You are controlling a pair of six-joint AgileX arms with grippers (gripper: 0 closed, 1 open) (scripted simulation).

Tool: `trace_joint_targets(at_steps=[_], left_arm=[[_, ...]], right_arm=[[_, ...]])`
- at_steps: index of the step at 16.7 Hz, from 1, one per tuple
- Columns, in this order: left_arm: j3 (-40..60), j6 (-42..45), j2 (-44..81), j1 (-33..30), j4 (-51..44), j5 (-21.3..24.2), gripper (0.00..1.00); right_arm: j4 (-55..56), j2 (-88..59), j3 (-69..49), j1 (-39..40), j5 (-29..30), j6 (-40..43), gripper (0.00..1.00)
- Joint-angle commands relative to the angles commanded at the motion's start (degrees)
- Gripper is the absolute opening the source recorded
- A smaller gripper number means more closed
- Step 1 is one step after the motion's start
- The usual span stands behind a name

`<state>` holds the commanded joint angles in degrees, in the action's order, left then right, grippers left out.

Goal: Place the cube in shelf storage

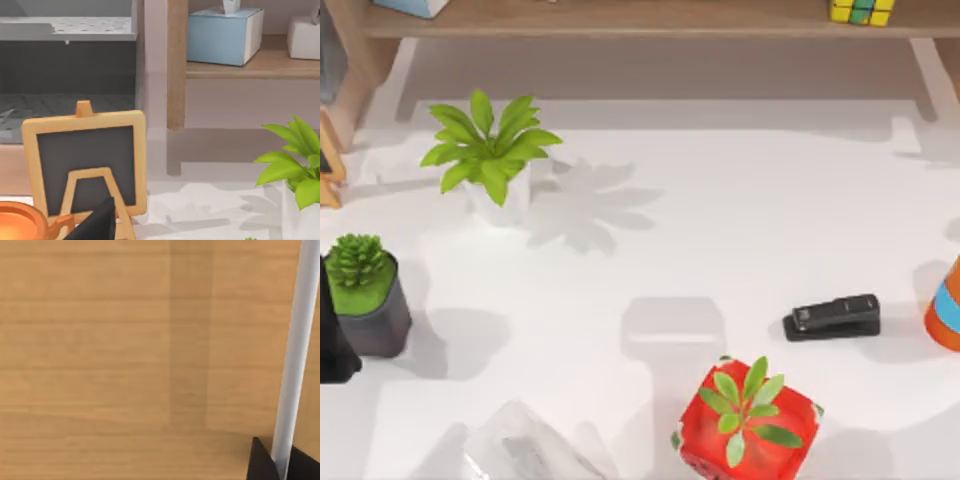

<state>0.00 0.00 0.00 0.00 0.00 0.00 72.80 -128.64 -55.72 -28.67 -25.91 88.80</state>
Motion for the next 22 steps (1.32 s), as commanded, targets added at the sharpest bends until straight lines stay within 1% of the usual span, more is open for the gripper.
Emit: trace_joint_targets(at_steps=[3, 9, 14, 22], left_arm=[[0.0, 0.0, 0.0, 0.0, 0.0, 0.0, 1.00], [0.0, 0.0, 0.0, 0.0, 0.0, 0.0, 1.00], [0.0, 0.0, 0.0, 0.0, 0.0, 0.0, 1.00], [0.0, 0.0, 0.0, 0.0, 0.0, 0.0, 1.00]], right_arm=[[-1.4, -1.4, -2.4, 0.7, 0.4, 0.1, 0.00], [-8.3, -6.9, -15.3, 3.4, 3.5, 0.2, 0.00], [-9.0, -7.3, -16.2, 3.7, 3.8, 0.1, 0.00], [-9.0, -7.3, -16.2, 3.7, 3.8, 0.1, 0.60]])
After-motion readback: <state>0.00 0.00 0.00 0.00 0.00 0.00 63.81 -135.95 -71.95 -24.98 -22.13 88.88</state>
